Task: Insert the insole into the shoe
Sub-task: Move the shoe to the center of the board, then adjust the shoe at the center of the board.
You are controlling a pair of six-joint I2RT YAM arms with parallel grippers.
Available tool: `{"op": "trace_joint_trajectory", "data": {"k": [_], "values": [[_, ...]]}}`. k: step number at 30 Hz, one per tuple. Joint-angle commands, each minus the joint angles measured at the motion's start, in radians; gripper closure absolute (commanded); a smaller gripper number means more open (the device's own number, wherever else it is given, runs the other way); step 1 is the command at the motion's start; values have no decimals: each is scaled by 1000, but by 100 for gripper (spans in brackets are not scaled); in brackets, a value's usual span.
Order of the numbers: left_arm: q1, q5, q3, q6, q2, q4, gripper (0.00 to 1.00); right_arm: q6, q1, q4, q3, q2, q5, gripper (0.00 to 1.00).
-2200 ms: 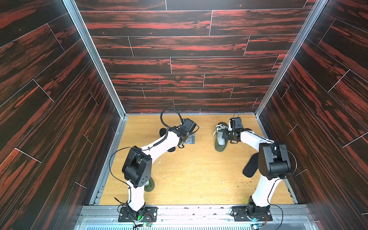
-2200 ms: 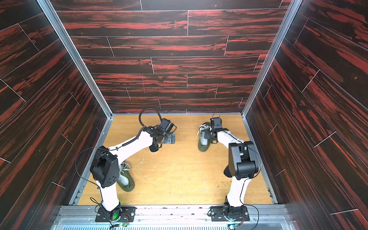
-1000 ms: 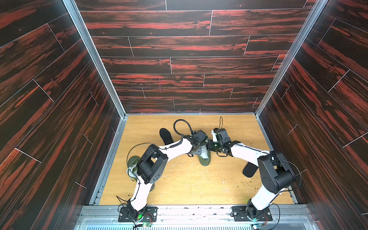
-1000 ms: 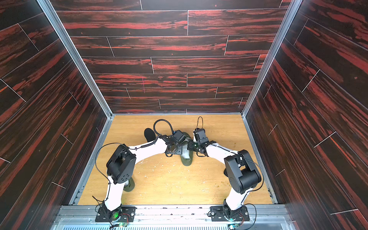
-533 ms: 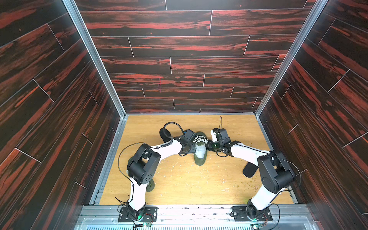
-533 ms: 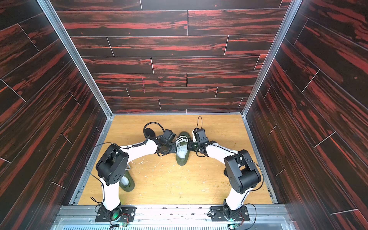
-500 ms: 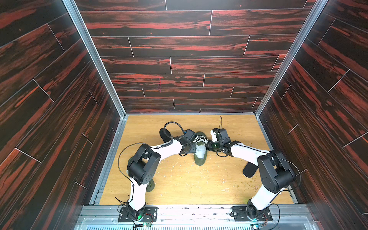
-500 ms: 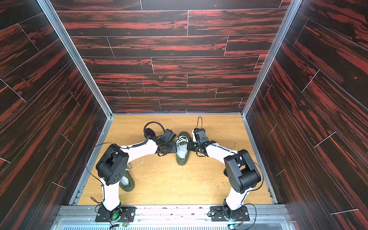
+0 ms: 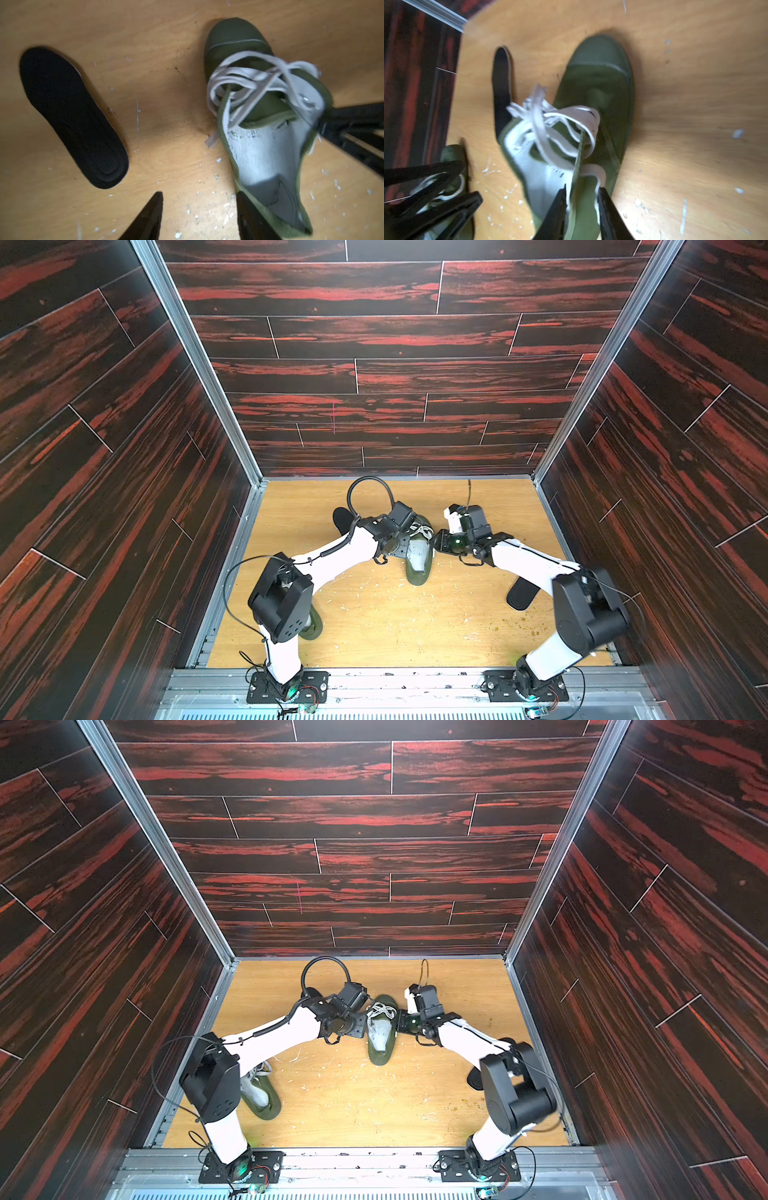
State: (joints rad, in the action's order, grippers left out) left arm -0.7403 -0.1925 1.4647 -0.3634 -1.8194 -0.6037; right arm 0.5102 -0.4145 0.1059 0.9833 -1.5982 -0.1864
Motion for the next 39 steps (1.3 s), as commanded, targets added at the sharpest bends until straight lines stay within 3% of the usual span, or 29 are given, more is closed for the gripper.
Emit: {"op": "trace_joint_trajectory", "data": {"k": [1,7,19,32,39], "values": [[-39,3,46,185,25,-54,44,-31,23,68,-17,57,-17,69],[-70,-15,128,394,-70,-59,51,-37,90,65,-82,111,21,69],[-80,-172,148,569,-192,117,53,-48,103,69,-100,116,37,68],[-95,-231,229,610,-290,159,55,-58,103,80,-113,127,38,68],[-95,-250,251,646,-352,196,73,-67,103,103,-121,144,35,68]]}}
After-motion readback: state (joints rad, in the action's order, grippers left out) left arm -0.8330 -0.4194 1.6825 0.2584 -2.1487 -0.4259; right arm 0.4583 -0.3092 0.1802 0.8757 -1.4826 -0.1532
